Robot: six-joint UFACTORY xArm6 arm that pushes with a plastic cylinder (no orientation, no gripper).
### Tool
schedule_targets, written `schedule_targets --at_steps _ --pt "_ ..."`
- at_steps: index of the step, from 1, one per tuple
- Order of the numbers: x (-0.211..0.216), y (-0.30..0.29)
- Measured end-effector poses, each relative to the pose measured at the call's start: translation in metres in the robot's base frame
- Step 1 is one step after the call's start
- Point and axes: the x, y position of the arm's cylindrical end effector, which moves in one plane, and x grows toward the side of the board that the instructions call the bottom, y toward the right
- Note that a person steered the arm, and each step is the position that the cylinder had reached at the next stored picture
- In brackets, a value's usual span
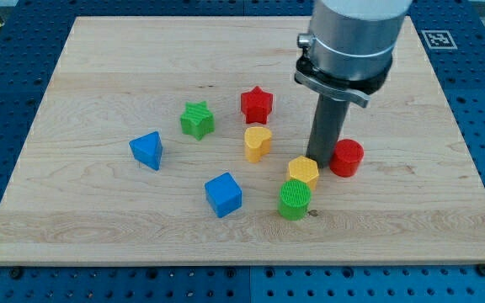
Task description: Move the red circle and red star towards green star
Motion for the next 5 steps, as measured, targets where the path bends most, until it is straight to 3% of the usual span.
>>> schedule_targets --at_steps 3,5 --pt "0.030 0.051" --pt "-0.004 0.050"
